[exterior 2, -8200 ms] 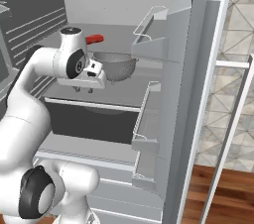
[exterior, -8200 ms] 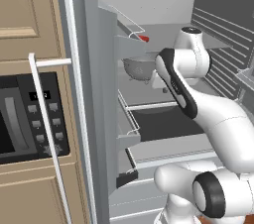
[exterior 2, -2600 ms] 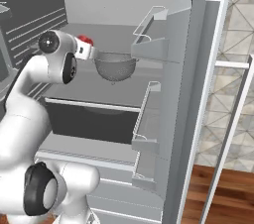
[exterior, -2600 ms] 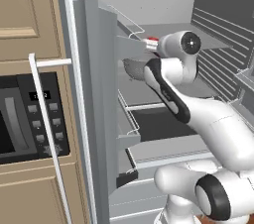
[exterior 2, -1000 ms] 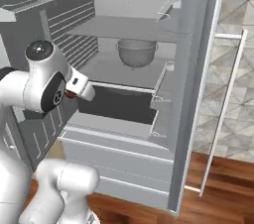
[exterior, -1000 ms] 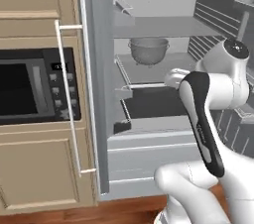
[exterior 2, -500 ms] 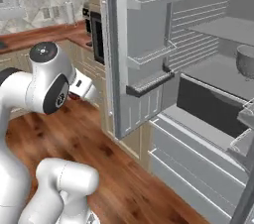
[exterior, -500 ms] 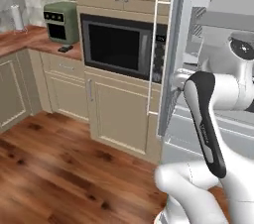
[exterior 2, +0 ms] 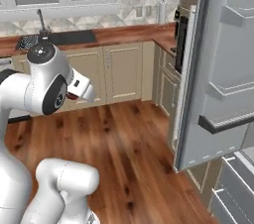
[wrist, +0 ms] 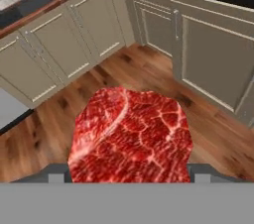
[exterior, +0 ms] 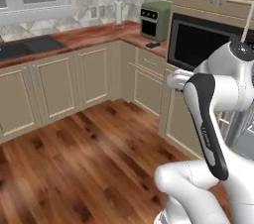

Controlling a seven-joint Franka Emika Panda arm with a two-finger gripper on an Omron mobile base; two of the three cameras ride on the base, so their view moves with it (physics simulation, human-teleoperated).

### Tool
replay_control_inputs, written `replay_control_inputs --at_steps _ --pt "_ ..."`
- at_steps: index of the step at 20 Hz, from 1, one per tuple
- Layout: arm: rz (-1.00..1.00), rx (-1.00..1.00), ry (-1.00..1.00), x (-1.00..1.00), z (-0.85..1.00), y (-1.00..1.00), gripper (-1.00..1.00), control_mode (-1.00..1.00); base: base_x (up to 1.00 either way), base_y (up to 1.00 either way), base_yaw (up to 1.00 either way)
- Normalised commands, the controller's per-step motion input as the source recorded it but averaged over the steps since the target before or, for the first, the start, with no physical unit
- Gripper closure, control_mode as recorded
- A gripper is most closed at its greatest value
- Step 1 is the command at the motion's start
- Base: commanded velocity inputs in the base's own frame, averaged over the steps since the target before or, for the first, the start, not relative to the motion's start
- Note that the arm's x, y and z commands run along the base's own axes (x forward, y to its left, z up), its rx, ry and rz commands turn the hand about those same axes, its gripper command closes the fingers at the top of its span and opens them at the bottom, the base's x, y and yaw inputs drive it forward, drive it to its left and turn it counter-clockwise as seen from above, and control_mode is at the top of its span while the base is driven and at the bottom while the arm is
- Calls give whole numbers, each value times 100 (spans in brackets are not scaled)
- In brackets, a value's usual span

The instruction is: Take the steak from the fridge and place it on the digital scale on the counter by the fridge. Wait a few seconds for a reading, then move it to the plate on the dining counter.

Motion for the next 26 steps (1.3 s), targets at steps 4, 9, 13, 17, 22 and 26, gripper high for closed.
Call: replay_control_inputs --at_steps 4,9,13,17,22,26 --pt "0 0 0 0 0 0 100 100 100 36 19" --pt "0 0 0 0 0 0 100 100 100 48 -3" --pt "0 0 0 0 0 0 100 100 100 61 -37" --pt "0 0 0 0 0 0 100 100 100 63 -52" --pt "0 0 0 0 0 0 100 100 100 66 -54" --pt "0 0 0 0 0 0 100 100 100 74 -54"
